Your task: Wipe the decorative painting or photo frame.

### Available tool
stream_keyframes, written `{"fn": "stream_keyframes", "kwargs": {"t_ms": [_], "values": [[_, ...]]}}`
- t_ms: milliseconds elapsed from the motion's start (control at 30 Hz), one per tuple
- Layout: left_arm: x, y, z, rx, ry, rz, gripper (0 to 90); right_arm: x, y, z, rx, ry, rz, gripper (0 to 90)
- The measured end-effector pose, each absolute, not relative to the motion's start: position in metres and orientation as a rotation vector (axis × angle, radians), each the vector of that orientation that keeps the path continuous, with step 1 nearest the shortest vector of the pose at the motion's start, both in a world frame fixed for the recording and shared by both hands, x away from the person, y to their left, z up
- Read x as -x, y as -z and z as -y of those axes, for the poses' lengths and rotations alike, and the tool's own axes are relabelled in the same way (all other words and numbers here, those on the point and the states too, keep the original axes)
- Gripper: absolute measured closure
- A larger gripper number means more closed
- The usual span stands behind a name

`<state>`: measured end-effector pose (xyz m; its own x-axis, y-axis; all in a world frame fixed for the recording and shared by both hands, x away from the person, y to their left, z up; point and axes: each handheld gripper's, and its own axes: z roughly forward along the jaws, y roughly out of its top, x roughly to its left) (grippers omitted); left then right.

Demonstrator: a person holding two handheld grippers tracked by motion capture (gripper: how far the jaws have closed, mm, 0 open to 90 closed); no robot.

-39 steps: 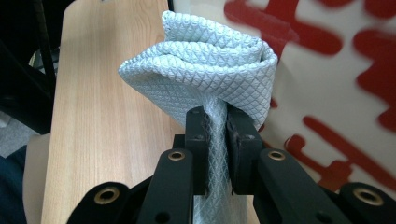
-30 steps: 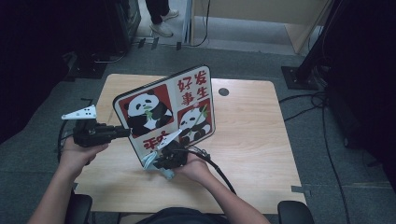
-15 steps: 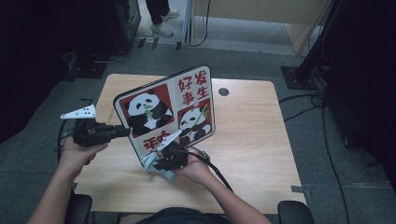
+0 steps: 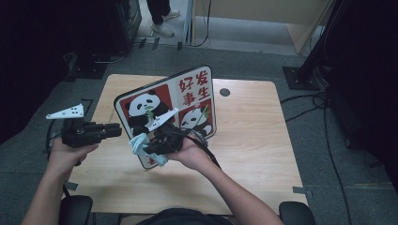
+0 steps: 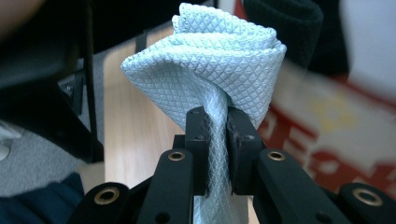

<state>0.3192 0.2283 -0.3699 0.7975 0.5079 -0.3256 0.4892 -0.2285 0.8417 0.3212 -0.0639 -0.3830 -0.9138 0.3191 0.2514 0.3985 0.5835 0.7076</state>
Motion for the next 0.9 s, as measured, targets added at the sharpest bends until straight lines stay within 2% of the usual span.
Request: {"fn": "stream_keyframes", "kwargs": {"t_ms": [533,733,900], "values": [[-0.318,0.375,-0.239,-1.864,-0.060,-0.760,69.3,-0.333,0.289,0.017,0.508,1.401,2.754,81.0],[-0.319,0.377,-0.241,-1.861,-0.068,-0.764,69.3,-0.339,0.271,0.003,0.539,1.430,2.736,80.9],[-0.319,0.378,-0.242,-1.860,-0.074,-0.762,69.1,-0.342,0.271,-0.004,0.585,1.414,2.731,80.9]]}}
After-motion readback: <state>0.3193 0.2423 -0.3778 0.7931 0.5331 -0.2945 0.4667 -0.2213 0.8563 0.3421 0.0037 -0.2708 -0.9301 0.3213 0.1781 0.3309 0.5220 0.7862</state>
